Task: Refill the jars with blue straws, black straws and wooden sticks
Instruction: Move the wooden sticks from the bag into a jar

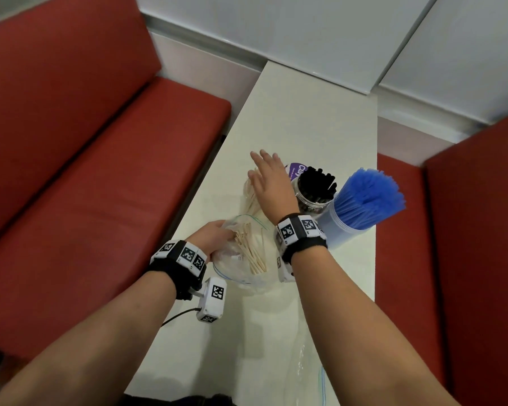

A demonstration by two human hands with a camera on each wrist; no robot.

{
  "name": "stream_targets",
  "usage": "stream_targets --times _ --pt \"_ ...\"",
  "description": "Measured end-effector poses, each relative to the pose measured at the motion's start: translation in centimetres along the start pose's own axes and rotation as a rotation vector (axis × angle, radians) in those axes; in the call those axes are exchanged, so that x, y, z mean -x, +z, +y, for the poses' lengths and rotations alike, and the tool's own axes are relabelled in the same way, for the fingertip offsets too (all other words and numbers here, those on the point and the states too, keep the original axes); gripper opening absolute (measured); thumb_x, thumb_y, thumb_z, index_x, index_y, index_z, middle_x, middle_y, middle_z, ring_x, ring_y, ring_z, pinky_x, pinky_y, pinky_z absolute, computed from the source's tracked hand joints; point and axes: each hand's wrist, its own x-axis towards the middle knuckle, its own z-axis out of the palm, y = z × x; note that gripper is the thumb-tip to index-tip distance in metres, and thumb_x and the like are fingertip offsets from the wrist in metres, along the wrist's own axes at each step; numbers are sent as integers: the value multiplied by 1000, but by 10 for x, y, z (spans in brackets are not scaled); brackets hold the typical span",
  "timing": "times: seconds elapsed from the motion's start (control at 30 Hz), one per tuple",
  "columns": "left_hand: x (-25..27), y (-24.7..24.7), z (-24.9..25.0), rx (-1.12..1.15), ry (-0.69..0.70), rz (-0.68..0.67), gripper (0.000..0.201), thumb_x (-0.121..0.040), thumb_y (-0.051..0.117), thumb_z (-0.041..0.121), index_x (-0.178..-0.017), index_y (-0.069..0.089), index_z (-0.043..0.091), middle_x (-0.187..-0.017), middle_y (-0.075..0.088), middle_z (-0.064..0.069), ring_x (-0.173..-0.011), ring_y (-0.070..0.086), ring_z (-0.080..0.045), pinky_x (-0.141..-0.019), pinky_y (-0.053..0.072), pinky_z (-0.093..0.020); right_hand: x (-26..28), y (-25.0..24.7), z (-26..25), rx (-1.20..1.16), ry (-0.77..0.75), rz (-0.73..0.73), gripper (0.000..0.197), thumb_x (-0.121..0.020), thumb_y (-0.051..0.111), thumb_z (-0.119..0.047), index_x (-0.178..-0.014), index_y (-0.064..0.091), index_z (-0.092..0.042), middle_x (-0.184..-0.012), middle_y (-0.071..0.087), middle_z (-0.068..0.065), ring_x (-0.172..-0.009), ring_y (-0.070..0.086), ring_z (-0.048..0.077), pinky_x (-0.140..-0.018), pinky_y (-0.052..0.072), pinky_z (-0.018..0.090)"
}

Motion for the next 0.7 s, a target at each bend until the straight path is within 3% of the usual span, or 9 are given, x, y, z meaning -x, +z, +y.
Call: stream_targets --times 0.07,0.13,0.23,0.3,0.37,0.43,0.5,0.57,0.7 --pt "4 -1 0 3 13 -18 29 -94 69 11 -122 68 7 -114 74 -21 -109 70 -37 -100 55 -47 23 -5 -5 -216 119 133 29 -101 42 -18 -119 65 -16 -114 70 8 -107 65 27 -94 52 46" --pt "7 -1 1 4 19 -15 24 -94 70 16 -118 69 10 -116 73 -20 -110 70 -36 -101 55 -47 47 -4 -3 -201 349 7 23 -100 43 -16 -102 65 -10 -92 70 8 -87 69 27 -82 58 48" --pt "10 -1 3 -154 45 49 19 -98 62 26 -111 69 14 -116 72 -15 -108 69 -33 -93 55 -46 83 8 4 26 568 -489 26 -99 50 -12 -114 65 3 -111 69 20 -105 67 36 -92 56 42" --pt "11 2 2 -190 45 55 25 -96 60 23 -115 68 9 -118 71 -18 -112 67 -35 -97 54 -49 106 20 4 49 576 -600 36 -96 57 -15 -128 56 2 -124 63 20 -116 61 37 -89 50 36" --pt "12 6 -1 -194 54 41 35 -91 61 19 -121 67 2 -119 70 -20 -116 65 -37 -108 47 -54 123 34 1 -65 494 -501 51 -90 66 -14 -137 48 -4 -129 61 16 -121 57 35 -92 46 35" --pt "14 9 -3 -212 56 54 34 -95 61 17 -125 65 0 -118 71 -16 -113 66 -34 -109 47 -54 133 45 -2 -66 409 -367 52 -87 70 -17 -136 52 -12 -126 64 11 -118 58 33 -94 48 40" --pt "15 11 -5 -176 51 44 30 -97 63 18 -122 68 2 -118 72 -19 -114 67 -36 -108 48 -53 140 53 -1 -18 398 -247 36 -88 69 -20 -123 63 -14 -114 70 10 -109 61 33 -89 50 43" --pt "17 12 -4 -135 45 17 28 -97 64 18 -122 69 5 -117 72 -20 -114 68 -37 -108 49 -53 146 54 3 -170 405 -178 16 -91 65 -13 -106 69 -8 -100 72 12 -98 65 33 -83 51 43" --pt "16 9 -2 -90 54 39 27 -101 59 16 -124 65 3 -120 71 -23 -115 67 -38 -107 49 -53 153 42 6 -386 353 -124 8 -97 63 -17 -90 66 -17 -81 67 -2 -76 58 15 -70 43 29"
